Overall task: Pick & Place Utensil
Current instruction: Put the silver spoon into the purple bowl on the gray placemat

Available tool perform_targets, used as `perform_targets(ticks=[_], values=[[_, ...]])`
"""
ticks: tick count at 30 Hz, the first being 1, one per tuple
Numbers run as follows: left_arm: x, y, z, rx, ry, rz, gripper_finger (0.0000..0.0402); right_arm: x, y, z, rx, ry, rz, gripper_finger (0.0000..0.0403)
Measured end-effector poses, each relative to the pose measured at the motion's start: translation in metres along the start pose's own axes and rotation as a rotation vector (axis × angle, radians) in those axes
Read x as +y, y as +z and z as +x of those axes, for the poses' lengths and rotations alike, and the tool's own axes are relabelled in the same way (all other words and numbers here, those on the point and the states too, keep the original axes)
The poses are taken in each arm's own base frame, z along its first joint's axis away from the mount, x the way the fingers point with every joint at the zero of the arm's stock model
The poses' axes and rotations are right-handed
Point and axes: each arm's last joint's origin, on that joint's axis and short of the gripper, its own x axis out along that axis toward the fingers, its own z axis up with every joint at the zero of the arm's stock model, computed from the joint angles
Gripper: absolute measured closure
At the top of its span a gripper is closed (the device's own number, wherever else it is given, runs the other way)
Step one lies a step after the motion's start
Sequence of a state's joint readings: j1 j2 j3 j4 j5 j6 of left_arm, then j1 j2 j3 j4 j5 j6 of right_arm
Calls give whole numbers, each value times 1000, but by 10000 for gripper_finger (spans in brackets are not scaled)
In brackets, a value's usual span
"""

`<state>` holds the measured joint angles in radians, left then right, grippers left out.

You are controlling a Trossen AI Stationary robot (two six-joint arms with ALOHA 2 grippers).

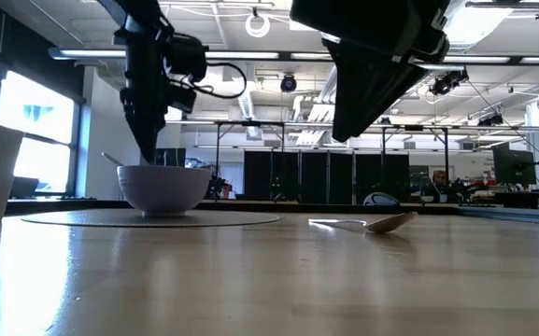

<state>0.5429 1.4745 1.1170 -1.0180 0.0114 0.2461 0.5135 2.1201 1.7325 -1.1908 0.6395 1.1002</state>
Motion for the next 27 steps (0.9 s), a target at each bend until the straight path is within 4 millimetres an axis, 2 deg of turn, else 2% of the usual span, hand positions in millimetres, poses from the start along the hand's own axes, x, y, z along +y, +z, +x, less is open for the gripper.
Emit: perform_targets(ticks=[5,9,11,15,20,27], values=[[-3,4,-40,-48,-34,-61,301,-10,15,14,45,-17,129,274],[-18,-6,-61,-138,-75,-18,301,-24,34,33,135,-27,255,274],[-28,-14,-65,-173,-97,16,301,-33,44,43,173,-35,301,274],[-50,-30,-64,-299,-121,70,301,-50,61,61,252,-41,374,274],[-73,-51,-50,-459,-162,122,301,-68,76,78,292,-54,410,274],[-93,-72,-34,-619,-233,138,301,-89,80,88,436,-73,268,274]])
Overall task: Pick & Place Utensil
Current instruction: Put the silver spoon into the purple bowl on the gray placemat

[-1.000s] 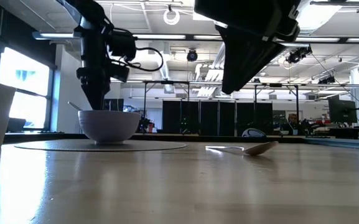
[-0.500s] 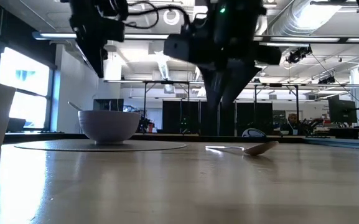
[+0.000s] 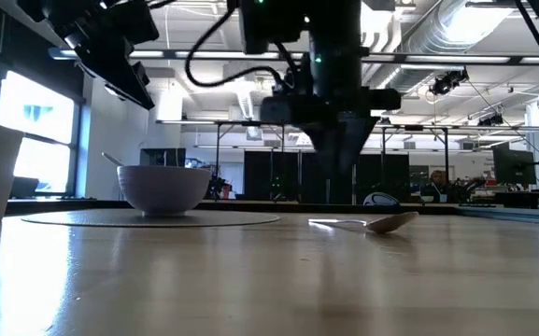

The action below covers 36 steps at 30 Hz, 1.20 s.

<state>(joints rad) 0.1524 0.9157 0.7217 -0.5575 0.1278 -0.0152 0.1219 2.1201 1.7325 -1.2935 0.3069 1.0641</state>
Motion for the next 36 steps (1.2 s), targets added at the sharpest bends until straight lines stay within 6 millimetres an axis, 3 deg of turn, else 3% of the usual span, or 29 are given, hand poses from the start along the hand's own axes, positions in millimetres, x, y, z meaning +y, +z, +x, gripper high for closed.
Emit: perform_targets(ticks=[4,7,20,26,36], values=[[-7,-7,4,-51,-31,15,301,-9,-3,2,96,-56,16,274],[-11,-10,7,-58,-51,27,301,-4,-8,4,126,-18,27,274],[-19,-25,23,-87,-73,25,301,11,-53,21,21,50,50,274],[-19,-22,22,-127,-73,23,301,-2,-48,31,-88,143,119,274],[-19,-22,22,-119,-72,22,301,-14,-47,64,-77,218,156,275]])
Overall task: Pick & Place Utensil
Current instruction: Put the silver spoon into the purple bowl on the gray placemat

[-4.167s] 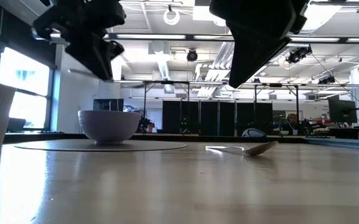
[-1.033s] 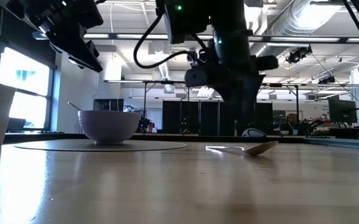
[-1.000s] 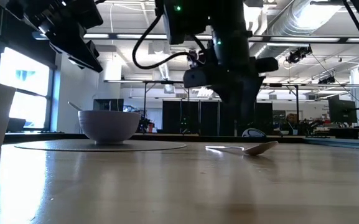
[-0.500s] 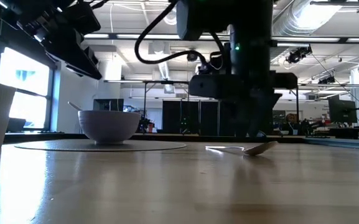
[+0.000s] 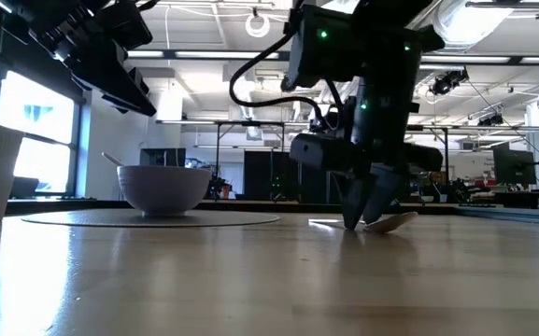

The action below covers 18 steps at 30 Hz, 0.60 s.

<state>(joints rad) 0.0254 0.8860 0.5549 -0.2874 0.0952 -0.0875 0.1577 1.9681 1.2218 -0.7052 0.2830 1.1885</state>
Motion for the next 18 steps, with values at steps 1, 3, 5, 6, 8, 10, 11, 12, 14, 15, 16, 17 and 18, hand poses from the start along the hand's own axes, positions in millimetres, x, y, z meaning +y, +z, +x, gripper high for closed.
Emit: perform_targets(ticks=[1,3,5,6,8,10,11,12,14,15,16,17,18], values=[[0,0,0,0,0,0,301,0,0,0,4,2,1,275],[0,0,0,0,0,0,301,0,-1,0,21,8,1,282],[0,0,0,0,0,0,301,0,-1,1,28,12,1,294],[0,0,0,0,0,0,301,0,-1,1,27,14,0,302],[0,0,0,0,1,0,301,0,-1,1,28,15,-16,322],[0,0,0,0,1,0,301,0,-1,1,34,15,-22,344],[0,0,0,0,0,0,301,0,-1,1,35,15,-23,355],[0,0,0,0,1,0,301,0,-1,1,35,16,-23,366],[0,0,0,0,1,-10,301,0,-1,1,35,17,-26,382],[0,0,0,0,1,-18,301,1,-1,2,34,20,-28,388],[0,0,0,0,1,-23,301,1,-1,2,32,23,-34,392],[0,0,0,0,1,-25,301,2,-1,2,29,28,-42,393],[0,0,0,0,2,-26,301,2,-1,2,24,29,-56,393]])
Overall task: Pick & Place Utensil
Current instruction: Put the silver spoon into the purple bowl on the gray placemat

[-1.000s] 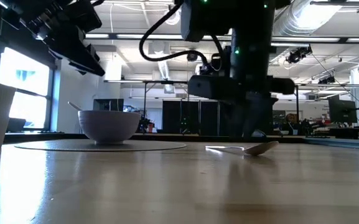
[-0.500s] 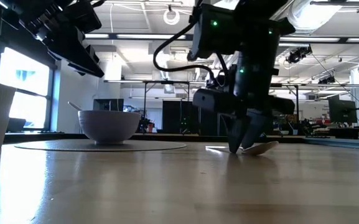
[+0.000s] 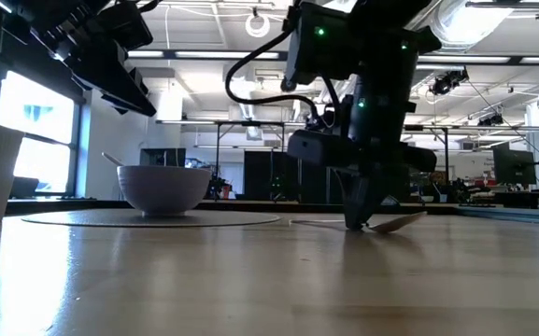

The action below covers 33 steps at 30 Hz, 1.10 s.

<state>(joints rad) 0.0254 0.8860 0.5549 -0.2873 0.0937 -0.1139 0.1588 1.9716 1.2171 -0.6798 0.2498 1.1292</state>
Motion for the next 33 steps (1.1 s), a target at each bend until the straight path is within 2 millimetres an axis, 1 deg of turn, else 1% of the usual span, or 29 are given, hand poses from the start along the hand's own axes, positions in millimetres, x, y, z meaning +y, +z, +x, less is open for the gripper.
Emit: perform_targets(ticks=[4,7,11,14,16,18,20,25,29,33], values=[[0,0,0,-1,3,-12,301,4,-4,-2,-50,-14,-48,381],[1,1,0,-18,30,-31,301,10,-8,-10,-86,-50,-83,377],[1,5,0,-63,61,-48,301,23,-8,-31,-194,-81,-140,388],[1,8,0,-92,58,-47,299,32,-7,-42,-288,-87,-213,393],[1,11,-1,-118,54,-50,293,39,-5,-49,-382,-82,-262,390],[1,13,-1,-139,50,-68,280,46,-4,-55,-475,-83,-307,386],[1,15,-1,-166,55,-125,260,52,-4,-60,-549,-90,-350,385],[3,23,-5,-260,150,-390,201,66,0,-69,-746,-99,-407,388],[5,29,-7,-336,200,-424,169,74,1,-78,-874,-121,-396,387],[3,37,-9,-406,135,-422,158,78,4,-82,-927,-116,-374,383]])
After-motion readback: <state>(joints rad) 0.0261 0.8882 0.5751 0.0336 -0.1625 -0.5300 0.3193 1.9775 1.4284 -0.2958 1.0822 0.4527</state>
